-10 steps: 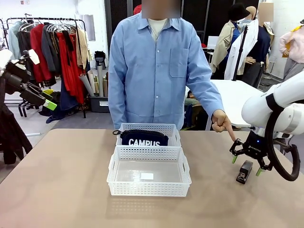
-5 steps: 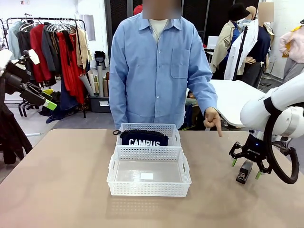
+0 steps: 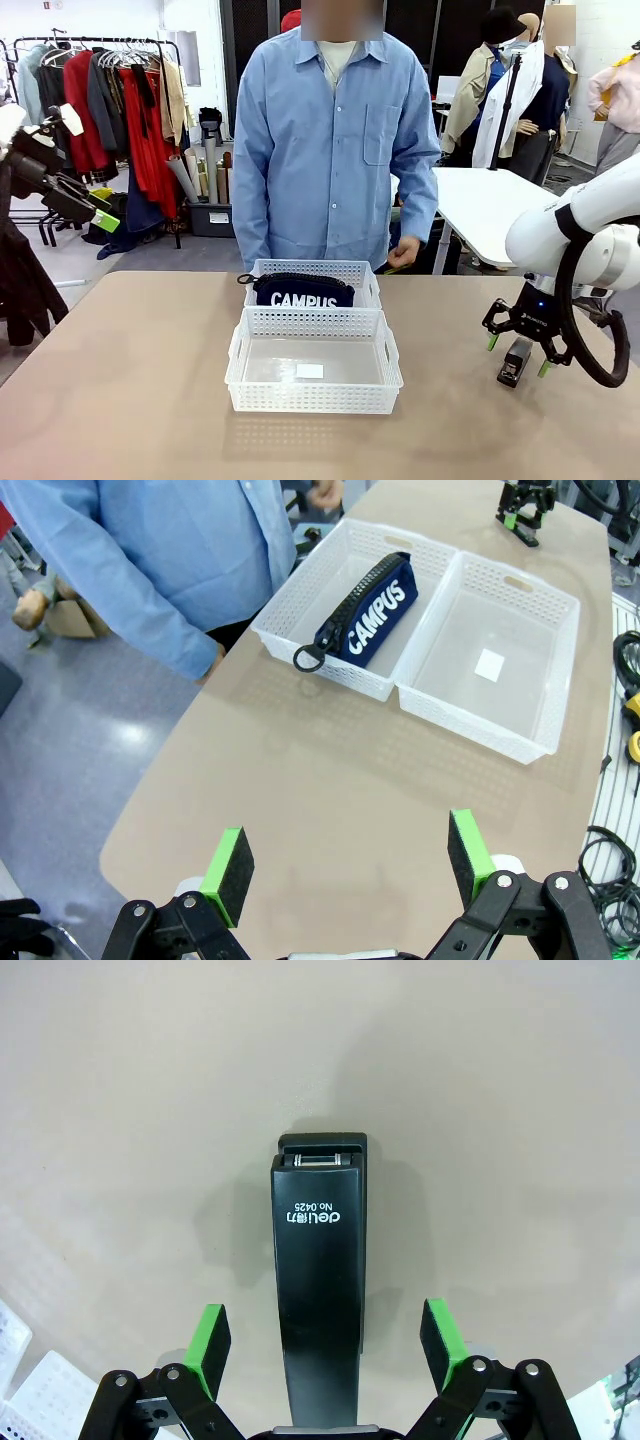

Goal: Distribute items into two baskets.
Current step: Pick up the Stapler that the person points to.

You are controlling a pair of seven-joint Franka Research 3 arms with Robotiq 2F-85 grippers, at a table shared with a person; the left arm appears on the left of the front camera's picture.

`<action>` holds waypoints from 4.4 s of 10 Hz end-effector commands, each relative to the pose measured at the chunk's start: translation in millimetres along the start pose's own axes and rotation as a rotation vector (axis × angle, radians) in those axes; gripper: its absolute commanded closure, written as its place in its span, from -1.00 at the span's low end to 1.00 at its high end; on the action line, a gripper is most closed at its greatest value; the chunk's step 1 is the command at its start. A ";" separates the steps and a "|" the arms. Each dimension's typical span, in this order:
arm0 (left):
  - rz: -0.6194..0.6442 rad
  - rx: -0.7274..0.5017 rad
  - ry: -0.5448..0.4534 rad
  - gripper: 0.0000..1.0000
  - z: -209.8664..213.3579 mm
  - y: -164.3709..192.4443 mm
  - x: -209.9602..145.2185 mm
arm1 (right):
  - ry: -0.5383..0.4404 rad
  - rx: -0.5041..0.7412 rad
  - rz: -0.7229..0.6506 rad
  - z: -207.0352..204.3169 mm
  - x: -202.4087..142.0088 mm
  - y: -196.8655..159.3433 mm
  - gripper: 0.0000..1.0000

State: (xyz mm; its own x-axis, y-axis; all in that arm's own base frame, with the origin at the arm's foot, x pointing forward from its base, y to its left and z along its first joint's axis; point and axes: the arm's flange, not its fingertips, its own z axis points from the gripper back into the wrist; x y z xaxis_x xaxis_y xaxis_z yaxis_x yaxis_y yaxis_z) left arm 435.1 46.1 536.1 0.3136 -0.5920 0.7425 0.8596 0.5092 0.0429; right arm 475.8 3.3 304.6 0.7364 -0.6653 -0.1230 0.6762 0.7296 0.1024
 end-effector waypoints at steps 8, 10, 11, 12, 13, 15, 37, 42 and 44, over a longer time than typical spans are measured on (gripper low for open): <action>0.009 0.001 0.001 -1.00 0.8 -0.8 -0.3 | -0.044 -0.036 -0.033 -0.5 -0.8 0.2 -0.39; 0.009 0.001 0.001 -1.00 0.8 -0.8 -0.3 | -0.064 -0.050 -0.041 1.0 -2.7 0.1 0.19; 0.009 0.001 0.001 -1.00 0.8 -0.8 -0.3 | -0.076 -0.061 -0.044 1.3 -3.2 1.0 0.49; 0.009 0.001 0.001 -1.00 0.8 -0.8 -0.3 | -0.081 -0.074 -0.043 0.5 -3.1 2.0 0.80; 0.009 0.001 0.001 -1.00 0.8 -0.8 -0.3 | -0.102 -0.088 -0.050 -0.2 -3.3 3.2 1.00; 0.009 0.001 0.001 -1.00 0.8 -0.8 -0.3 | -0.110 -0.099 -0.043 -0.6 -4.2 4.6 1.00; 0.009 0.001 0.001 -1.00 0.8 -0.8 -0.3 | -0.183 -0.150 1.114 173.8 -80.3 2.4 1.00; 0.009 0.001 0.001 -1.00 0.8 -0.8 -0.3 | -0.196 -0.135 1.186 211.3 -104.7 18.4 1.00; 0.009 0.001 0.001 -1.00 0.8 -0.8 -0.3 | -0.085 -0.037 1.156 219.1 -98.1 24.0 1.00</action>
State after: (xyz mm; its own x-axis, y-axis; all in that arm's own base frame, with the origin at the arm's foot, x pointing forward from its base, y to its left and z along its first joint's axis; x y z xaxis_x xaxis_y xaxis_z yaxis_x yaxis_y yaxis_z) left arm 435.3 46.2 535.9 0.3142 -0.5919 0.7422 0.8595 0.5094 0.0424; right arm 414.2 54.7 525.2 0.9136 0.3897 0.1158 -0.3906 0.9204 -0.0156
